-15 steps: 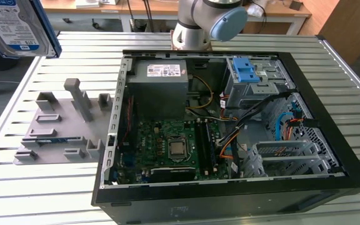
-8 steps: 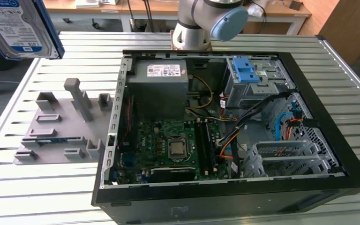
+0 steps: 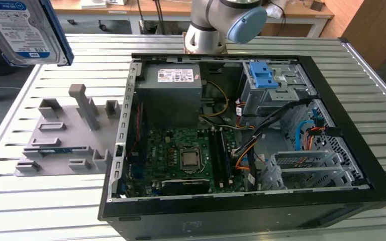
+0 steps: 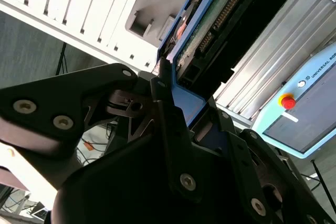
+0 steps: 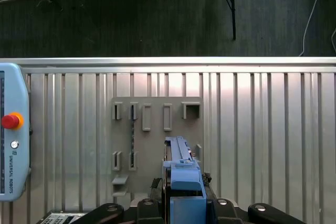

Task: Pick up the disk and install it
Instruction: 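Pick up the disk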

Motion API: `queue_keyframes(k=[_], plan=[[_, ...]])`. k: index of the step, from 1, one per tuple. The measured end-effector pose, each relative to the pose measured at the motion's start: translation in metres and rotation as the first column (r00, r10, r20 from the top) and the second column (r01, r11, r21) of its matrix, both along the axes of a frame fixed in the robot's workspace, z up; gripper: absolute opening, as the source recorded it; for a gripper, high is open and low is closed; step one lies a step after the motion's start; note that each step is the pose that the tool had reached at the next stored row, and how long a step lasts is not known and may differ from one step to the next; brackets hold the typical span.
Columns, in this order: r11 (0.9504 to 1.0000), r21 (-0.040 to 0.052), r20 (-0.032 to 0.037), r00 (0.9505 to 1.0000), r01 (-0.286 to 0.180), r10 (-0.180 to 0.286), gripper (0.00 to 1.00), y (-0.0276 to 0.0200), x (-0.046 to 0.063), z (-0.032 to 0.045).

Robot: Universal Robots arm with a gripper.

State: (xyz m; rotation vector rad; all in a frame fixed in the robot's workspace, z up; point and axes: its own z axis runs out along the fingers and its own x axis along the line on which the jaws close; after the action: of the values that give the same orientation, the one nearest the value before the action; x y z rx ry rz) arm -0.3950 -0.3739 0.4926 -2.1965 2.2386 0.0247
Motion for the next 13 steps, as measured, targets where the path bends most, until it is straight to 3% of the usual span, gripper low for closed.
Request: queue_keyframes(k=[13], plan=[[1.0000, 0.0001, 0.0000, 1.0000, 0.000, 0.000, 0.36, -0.0110, 0.017, 0.0000]])
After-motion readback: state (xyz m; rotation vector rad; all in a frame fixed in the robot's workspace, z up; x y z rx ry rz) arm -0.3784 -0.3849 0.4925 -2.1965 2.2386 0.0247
